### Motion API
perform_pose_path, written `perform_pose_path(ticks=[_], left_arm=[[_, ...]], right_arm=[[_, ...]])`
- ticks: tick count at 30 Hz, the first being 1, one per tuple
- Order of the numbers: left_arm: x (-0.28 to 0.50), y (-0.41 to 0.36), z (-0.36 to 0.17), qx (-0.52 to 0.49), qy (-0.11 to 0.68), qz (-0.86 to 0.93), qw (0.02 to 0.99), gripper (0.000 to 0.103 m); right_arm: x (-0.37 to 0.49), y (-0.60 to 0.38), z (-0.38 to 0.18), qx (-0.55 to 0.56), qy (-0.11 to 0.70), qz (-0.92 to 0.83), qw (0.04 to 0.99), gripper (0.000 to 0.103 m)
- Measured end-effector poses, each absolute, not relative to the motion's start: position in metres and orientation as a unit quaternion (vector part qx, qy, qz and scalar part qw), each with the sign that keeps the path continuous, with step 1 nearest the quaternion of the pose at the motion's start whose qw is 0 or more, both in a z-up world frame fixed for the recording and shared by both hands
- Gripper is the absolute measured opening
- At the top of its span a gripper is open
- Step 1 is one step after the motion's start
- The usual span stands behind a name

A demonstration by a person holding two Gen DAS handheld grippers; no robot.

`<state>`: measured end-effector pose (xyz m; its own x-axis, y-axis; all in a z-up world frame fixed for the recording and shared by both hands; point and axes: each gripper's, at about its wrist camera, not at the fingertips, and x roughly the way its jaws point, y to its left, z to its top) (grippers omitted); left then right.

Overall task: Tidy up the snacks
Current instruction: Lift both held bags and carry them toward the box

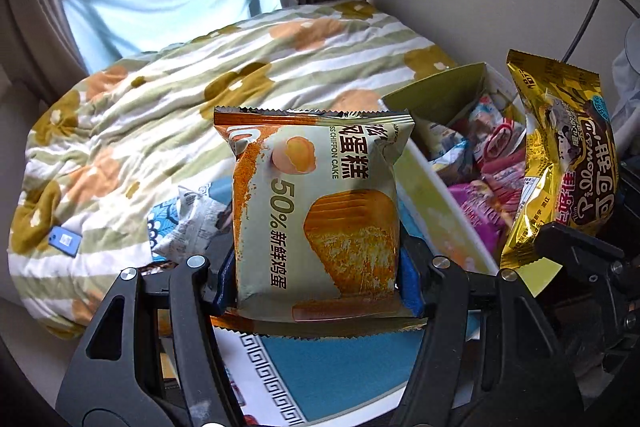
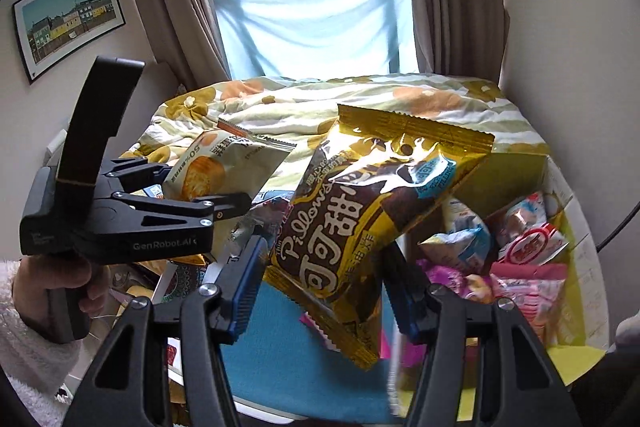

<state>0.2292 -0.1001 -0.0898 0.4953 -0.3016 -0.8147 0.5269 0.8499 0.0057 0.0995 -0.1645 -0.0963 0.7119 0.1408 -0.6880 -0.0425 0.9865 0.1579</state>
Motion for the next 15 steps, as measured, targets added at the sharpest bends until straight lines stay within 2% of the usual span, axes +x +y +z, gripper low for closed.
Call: perform_pose_path(ticks=[8, 15], left_arm=[[0.184, -0.205, -0.091, 0.107, 0.445, -0.250, 0.853, 0.059], [0.149, -0.272, -0.123, 0.092, 0.476, -0.265, 0.833, 0.060]], right_arm=[[0.078, -0.257, -0.071, 0.033, 0.379, 0.059, 0.923, 0.053], [0.056, -0.331, -0.083, 0.027, 0.400, 0.050, 0.915, 0.053]])
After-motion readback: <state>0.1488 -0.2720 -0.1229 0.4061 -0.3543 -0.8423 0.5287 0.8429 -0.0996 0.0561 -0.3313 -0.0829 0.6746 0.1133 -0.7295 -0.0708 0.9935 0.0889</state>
